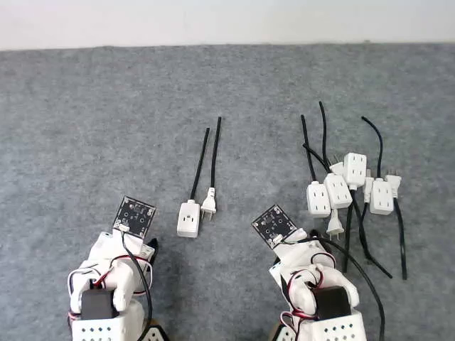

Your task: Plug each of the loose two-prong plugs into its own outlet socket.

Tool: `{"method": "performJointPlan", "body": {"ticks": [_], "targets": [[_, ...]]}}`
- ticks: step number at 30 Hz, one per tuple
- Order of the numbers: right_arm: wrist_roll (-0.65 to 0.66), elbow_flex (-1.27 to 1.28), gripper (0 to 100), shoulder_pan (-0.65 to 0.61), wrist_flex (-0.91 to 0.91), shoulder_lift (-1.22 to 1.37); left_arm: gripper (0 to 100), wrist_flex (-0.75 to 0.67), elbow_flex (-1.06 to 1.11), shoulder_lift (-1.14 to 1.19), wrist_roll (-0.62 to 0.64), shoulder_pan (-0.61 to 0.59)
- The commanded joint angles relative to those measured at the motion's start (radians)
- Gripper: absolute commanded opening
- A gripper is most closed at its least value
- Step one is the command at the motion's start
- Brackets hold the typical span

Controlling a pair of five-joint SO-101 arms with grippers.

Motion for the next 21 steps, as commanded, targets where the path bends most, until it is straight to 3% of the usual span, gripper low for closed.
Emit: {"method": "performJointPlan", "body": {"ticks": [1,14,19,21], "targets": [[-0.011,0.017,29.9,0.002,-0.002,-0.007,21,0.003,-0.008,-0.015,-0.009,0.011],[-0.012,0.017,29.9,-0.094,-0.033,-0.007,21,-0.034,-0.008,-0.015,-0.012,0.002],[-0.012,0.017,29.9,-0.248,-0.048,-0.007,21,-0.157,-0.008,-0.015,-0.132,-0.196],[-0.008,0.017,29.9,-0.297,-0.048,-0.007,21,-0.269,-0.008,-0.015,-0.181,-0.206]]}}
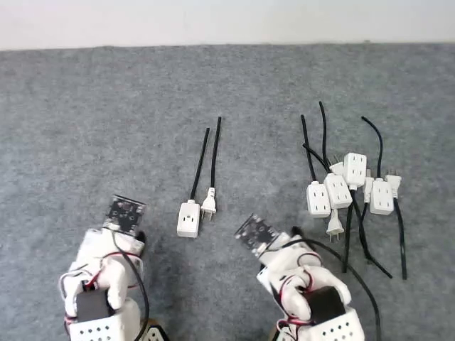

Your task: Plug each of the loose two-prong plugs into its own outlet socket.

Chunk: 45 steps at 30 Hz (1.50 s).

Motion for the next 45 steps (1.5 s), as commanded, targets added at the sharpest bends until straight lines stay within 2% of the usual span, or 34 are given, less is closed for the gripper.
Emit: {"method": "performJointPlan", "body": {"ticks": [1,5,12,19,26,31,34,38,42,45], "targets": [[-0.005,0.017,29.9,-0.081,-0.016,-0.005,21,-0.213,-0.008,-0.015,-0.118,-0.074],[-0.003,0.015,29.9,-0.028,-0.021,-0.005,21,-0.198,-0.012,-0.015,-0.16,-0.072],[-0.003,0.015,30.1,0.268,-0.031,-0.007,21,-0.193,-0.054,-0.015,-0.169,-0.064],[-0.005,0.014,30.1,0.44,-0.142,-0.007,21,-0.075,-0.137,-0.015,-0.149,-0.064],[-0.005,-0.015,30.1,0.533,-0.145,-0.007,21,0.08,-0.42,-0.015,-0.058,-0.064],[-0.008,-0.117,30.1,0.562,-0.142,-0.007,21,0.095,-0.707,-0.009,-0.11,-0.123],[-0.011,-0.242,30.1,0.644,-0.101,-0.007,21,0.095,-0.842,0.018,-0.121,-0.13],[-0.011,-0.417,30.0,0.716,-0.015,-0.004,27,0.057,-0.957,0.262,-0.117,-0.115],[-0.011,-0.534,30.1,0.685,0.042,-0.001,35,0.052,-1.113,0.661,-0.089,-0.083],[-0.011,-0.575,30.1,0.647,0.035,0.035,35,0.11,-1.245,0.925,-0.074,-0.057]]}}
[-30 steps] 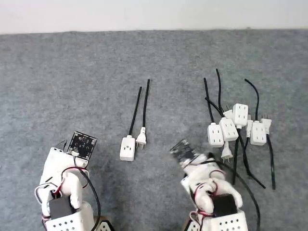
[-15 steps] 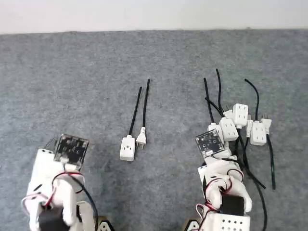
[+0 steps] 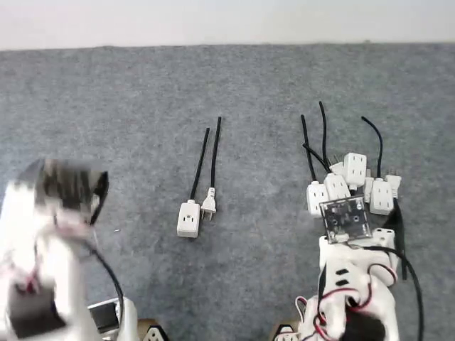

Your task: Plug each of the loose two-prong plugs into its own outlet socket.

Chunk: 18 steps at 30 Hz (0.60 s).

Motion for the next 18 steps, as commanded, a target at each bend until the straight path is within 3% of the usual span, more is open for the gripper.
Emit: {"method": "performJointPlan", "body": {"ticks": [1,5,9,14,18], "targets": [[-0.011,-0.106,30.1,-0.047,-0.005,0.077,35,0.044,-0.216,0.451,0.043,0.038],[-0.044,-0.256,30.0,-0.061,-0.039,0.34,35,0.049,-0.283,0.644,0.138,0.048],[-0.144,-0.562,30.0,-0.073,0.024,0.708,35,0.048,-0.294,0.738,0.235,0.08],[-0.29,-0.896,30.0,-0.259,0.282,1.144,35,0.043,-0.286,0.775,0.328,0.11],[-0.505,-0.996,30.0,-0.479,0.383,1.382,35,0.044,-0.265,0.77,0.408,0.109]]}}
